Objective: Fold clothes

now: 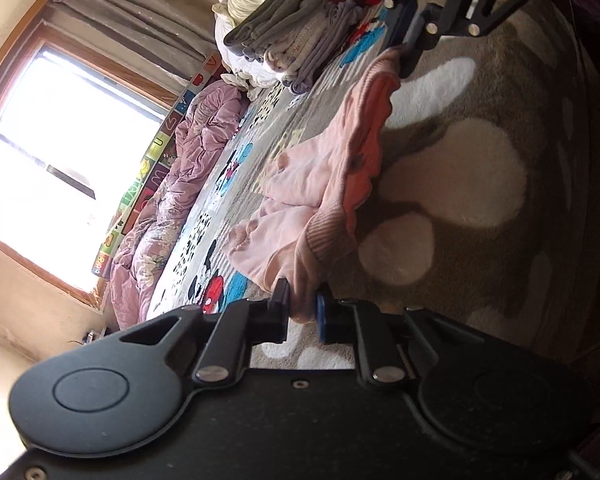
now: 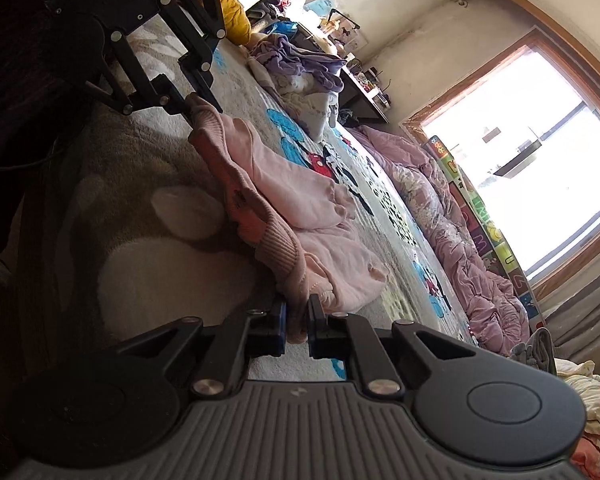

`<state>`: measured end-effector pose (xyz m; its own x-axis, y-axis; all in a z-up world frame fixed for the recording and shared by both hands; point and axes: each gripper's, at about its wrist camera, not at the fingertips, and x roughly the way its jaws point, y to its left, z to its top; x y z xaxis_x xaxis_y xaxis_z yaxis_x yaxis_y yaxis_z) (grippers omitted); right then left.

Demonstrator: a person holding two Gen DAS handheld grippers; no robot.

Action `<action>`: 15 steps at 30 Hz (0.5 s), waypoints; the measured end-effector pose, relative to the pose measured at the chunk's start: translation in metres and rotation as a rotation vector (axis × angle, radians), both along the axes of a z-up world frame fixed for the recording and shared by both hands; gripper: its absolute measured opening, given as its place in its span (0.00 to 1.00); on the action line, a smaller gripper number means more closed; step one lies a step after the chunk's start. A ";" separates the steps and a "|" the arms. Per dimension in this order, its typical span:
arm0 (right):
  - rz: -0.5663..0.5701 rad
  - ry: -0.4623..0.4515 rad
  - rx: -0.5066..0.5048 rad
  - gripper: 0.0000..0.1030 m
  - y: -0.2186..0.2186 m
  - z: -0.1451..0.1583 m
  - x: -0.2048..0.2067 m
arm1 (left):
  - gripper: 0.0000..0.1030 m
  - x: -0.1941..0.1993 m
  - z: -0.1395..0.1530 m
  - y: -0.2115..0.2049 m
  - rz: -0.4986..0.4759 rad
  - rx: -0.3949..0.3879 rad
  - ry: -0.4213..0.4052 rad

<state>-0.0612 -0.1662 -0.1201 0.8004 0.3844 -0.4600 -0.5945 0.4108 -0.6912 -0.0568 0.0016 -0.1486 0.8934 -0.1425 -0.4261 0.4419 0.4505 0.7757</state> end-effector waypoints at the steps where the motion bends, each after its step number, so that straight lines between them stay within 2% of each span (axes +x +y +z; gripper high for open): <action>1: 0.005 0.011 0.012 0.11 -0.002 0.009 -0.005 | 0.11 0.000 0.013 0.004 -0.002 -0.046 0.032; 5: -0.011 0.094 0.095 0.11 -0.009 0.052 0.007 | 0.12 0.031 0.059 0.022 0.000 -0.250 0.157; 7: -0.022 0.150 0.172 0.11 -0.012 0.075 0.026 | 0.12 0.056 0.079 0.034 0.002 -0.347 0.226; 11: -0.035 0.215 0.196 0.11 -0.011 0.105 0.082 | 0.12 0.124 0.107 0.053 -0.006 -0.492 0.371; 15: -0.070 0.316 0.228 0.11 -0.010 0.122 0.152 | 0.11 0.183 0.122 0.054 -0.003 -0.534 0.482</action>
<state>0.0909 -0.1763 0.0017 0.6611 0.4544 -0.5970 -0.7283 0.5798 -0.3652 0.1259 0.0556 -0.0268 0.6224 -0.4443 -0.6444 0.6818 0.7121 0.1675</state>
